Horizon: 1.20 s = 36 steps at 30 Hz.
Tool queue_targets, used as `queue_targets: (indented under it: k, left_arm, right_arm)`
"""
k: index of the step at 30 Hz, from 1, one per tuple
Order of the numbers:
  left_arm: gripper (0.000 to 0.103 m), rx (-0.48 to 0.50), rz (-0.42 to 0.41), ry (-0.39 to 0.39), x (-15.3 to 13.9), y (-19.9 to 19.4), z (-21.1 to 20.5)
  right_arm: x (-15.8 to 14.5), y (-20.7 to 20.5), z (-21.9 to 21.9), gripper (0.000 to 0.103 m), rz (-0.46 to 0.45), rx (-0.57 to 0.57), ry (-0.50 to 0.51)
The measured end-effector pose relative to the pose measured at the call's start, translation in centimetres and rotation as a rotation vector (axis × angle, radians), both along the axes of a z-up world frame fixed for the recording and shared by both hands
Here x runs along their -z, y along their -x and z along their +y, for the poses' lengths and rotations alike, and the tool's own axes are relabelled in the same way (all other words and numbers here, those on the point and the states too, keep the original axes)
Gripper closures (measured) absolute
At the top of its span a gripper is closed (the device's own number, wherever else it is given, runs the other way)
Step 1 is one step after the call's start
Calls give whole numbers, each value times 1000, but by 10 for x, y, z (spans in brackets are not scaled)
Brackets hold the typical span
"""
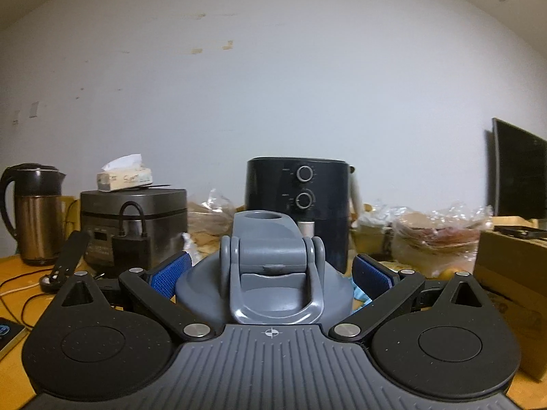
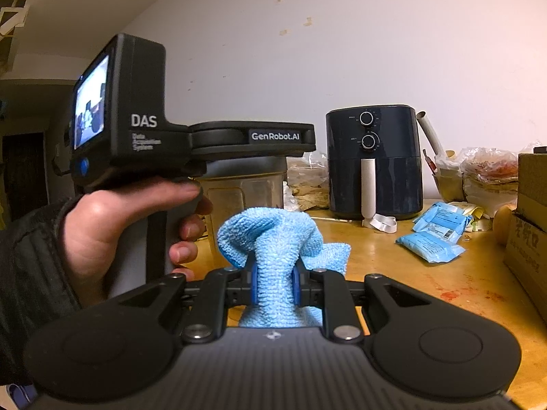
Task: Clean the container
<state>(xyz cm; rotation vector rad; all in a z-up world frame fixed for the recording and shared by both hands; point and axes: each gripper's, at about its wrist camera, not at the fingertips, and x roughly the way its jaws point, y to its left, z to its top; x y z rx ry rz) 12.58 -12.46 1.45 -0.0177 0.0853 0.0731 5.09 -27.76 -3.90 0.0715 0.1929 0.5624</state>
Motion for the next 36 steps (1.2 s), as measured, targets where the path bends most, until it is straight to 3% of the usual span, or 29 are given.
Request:
queue_targets:
  k: [7, 9, 20, 29, 36]
  left_arm:
    - [0, -62, 19, 6, -1, -3, -2]
    - [8, -77, 25, -6, -1, -4, -3]
    - [9, -46, 19, -22, 0, -1, -7]
    - [9, 122, -22, -33, 7, 3, 6]
    - [8, 254, -2, -39, 6, -5, 17]
  right_arm:
    - [0, -2, -4, 86, 2, 2, -5]
    - [0, -2, -4, 86, 2, 2, -7]
    - [0, -3, -3, 86, 6, 3, -3]
    - [3, -4, 1, 86, 12, 0, -3]
    - [3, -5, 3, 86, 15, -2, -4]
